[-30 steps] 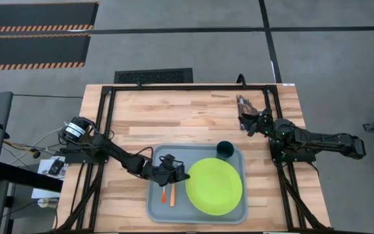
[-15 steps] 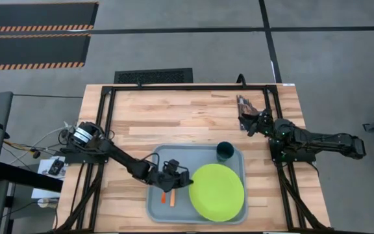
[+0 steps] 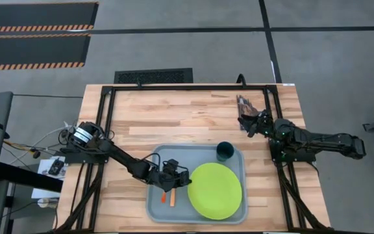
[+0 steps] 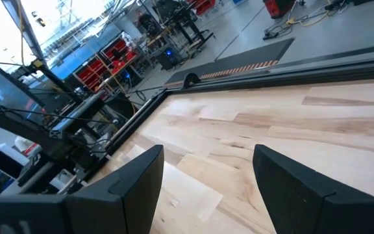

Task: Pick and place plate/cup/fork/spoon on tray
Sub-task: Put the light green plate on the gray tray to the right of the yellow fork

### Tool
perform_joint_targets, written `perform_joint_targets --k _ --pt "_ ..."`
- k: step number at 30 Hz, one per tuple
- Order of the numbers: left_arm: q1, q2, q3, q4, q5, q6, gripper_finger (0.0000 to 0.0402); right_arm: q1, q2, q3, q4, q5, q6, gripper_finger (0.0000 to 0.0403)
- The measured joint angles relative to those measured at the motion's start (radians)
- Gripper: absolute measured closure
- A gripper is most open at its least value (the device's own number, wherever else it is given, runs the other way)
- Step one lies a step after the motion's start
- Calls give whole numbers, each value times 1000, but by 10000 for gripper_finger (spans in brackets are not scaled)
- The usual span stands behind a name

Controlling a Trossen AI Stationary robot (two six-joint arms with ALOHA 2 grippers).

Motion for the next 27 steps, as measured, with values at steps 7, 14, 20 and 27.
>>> perform_joint_targets --k 7,14,20,27 --pt "0 0 0 -1 -5 18 401 0 0 0 0 0 0 139" --pt "0 1 0 -19 -22 23 401 0 0 0 0 0 0 139" --pt "-4 1 0 -24 -57 14 401 0 0 0 0 0 0 139" --pt "-9 29 17 -29 -54 -2 401 0 0 0 0 0 0 139"
